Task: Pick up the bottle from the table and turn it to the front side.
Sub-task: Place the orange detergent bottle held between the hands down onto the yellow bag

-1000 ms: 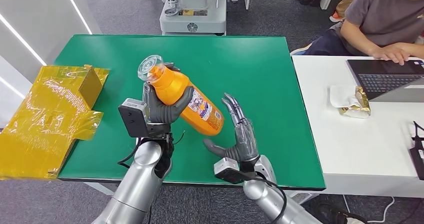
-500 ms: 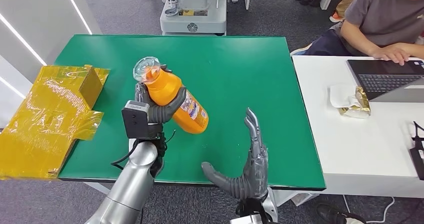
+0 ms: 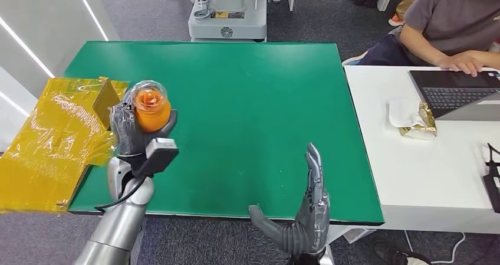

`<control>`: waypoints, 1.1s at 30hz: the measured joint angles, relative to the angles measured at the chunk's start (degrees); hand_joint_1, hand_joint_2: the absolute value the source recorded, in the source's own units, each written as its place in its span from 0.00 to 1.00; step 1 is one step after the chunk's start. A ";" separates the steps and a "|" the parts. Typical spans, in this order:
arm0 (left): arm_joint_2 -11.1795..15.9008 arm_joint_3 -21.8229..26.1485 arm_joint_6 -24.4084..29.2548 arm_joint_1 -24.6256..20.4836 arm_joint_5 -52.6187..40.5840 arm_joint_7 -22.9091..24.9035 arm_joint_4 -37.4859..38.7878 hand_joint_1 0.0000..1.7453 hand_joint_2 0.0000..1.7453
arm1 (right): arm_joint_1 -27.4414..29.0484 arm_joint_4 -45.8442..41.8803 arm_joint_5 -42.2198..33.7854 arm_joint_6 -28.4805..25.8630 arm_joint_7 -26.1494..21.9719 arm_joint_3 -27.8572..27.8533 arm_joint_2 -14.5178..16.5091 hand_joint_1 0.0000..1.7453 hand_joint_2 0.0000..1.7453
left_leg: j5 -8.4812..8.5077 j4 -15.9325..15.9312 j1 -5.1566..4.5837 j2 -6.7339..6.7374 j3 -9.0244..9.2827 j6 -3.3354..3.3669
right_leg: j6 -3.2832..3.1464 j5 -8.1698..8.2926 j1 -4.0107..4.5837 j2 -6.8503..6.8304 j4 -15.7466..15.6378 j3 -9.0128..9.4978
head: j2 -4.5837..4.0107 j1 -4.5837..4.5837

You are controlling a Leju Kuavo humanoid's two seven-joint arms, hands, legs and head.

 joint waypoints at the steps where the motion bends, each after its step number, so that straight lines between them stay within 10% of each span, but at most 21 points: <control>1: 0.95 2.00 0.78 -0.35 -8.71 0.19 -0.89 1.00 1.00 | 0.24 -0.10 -0.01 0.00 0.00 -0.08 0.06 0.00 1.00 | 0.00 0.00 0.00 -0.01 0.01 0.00 | 0.00 0.00 0.00 -0.01 0.00 0.00 | 0.00 0.01; 16: 11.04 14.32 1.35 -4.42 -38.54 3.20 -1.39 1.00 1.00 | 0.16 -0.40 -5.12 0.02 0.00 0.46 -0.21 0.00 1.00 | 0.04 0.00 0.01 0.04 0.04 -0.05 | -0.04 0.02 0.01 0.04 0.00 -0.02 | 0.00 0.00; 33: 16.42 -9.43 1.36 -9.56 -41.68 23.92 23.84 1.00 1.00 | -0.31 -0.34 -5.10 0.04 0.00 1.85 -0.73 0.00 1.00 | 0.02 0.00 -0.01 0.14 0.06 -0.05 | -0.06 0.04 -0.01 0.16 -0.02 -0.06 | 0.00 0.01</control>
